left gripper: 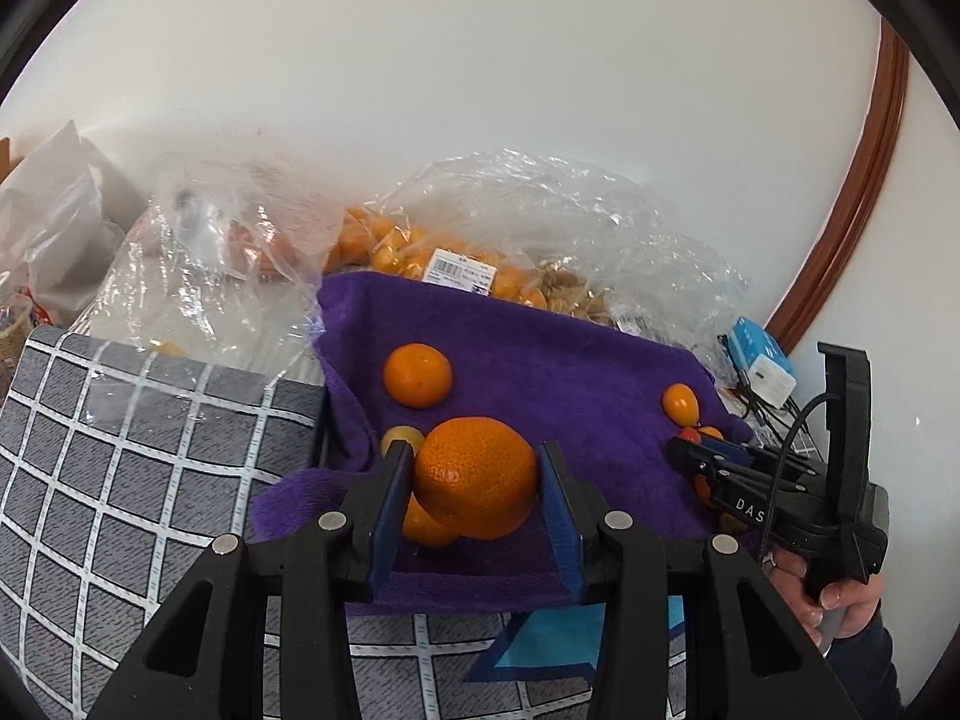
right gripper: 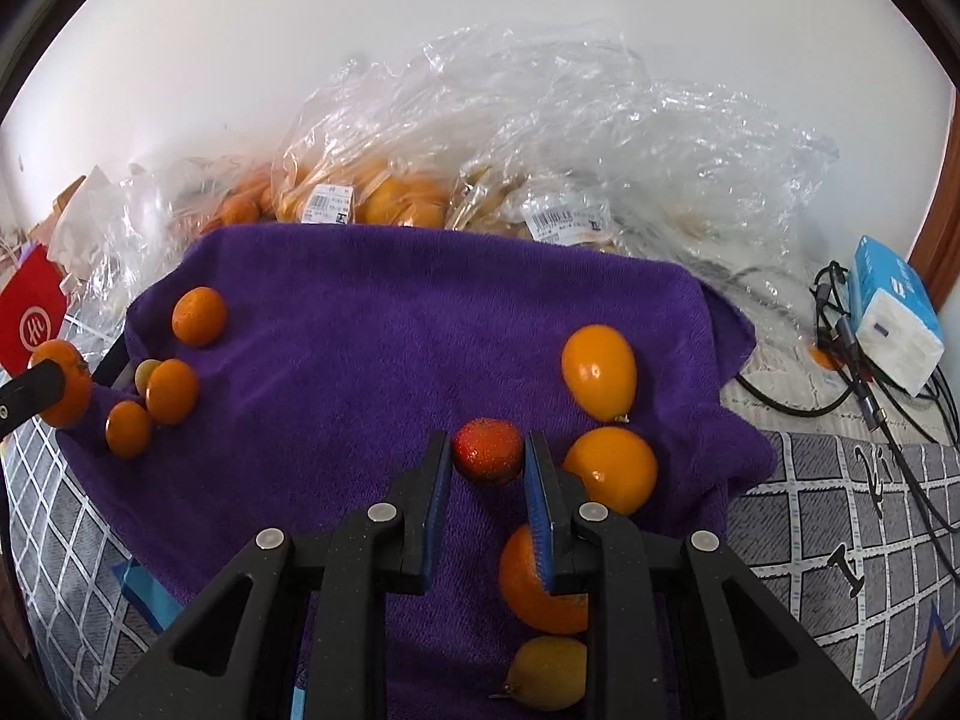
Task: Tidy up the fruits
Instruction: 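Carry both held fruits over the towel and open both grippers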
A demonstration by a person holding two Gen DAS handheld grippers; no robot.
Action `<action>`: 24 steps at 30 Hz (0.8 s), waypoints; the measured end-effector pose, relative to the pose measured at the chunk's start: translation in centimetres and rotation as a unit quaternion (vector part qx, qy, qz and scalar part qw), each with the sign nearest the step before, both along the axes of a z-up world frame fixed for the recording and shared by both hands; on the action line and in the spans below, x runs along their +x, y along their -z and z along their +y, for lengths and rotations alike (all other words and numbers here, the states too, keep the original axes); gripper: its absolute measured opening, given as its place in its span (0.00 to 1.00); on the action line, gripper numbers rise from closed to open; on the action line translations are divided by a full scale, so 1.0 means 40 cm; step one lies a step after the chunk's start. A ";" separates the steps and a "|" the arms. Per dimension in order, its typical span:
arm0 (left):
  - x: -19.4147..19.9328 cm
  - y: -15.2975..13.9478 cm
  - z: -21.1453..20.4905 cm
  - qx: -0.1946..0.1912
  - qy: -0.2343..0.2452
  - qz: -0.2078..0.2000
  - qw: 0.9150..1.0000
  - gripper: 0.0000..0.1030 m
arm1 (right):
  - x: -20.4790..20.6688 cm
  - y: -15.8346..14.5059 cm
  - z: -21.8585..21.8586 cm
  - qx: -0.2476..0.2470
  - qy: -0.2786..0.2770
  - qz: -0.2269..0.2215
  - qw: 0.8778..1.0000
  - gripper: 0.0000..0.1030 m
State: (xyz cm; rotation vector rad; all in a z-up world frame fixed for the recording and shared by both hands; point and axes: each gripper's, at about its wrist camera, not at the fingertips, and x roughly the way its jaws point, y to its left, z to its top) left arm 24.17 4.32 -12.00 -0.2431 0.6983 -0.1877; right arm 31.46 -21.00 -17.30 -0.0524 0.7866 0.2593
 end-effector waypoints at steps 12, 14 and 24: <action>0.039 0.027 -0.091 0.032 0.034 0.045 0.998 0.39 | -0.080 -0.037 -0.041 -0.008 0.001 -0.020 1.000 0.33; 0.043 0.032 -0.104 0.045 0.031 0.055 0.997 0.39 | -0.102 -0.043 -0.061 -0.003 0.008 -0.026 1.000 0.35; 0.078 0.074 -0.142 0.079 0.018 0.104 0.991 0.39 | -0.134 -0.021 -0.123 0.034 0.042 -0.020 0.998 0.37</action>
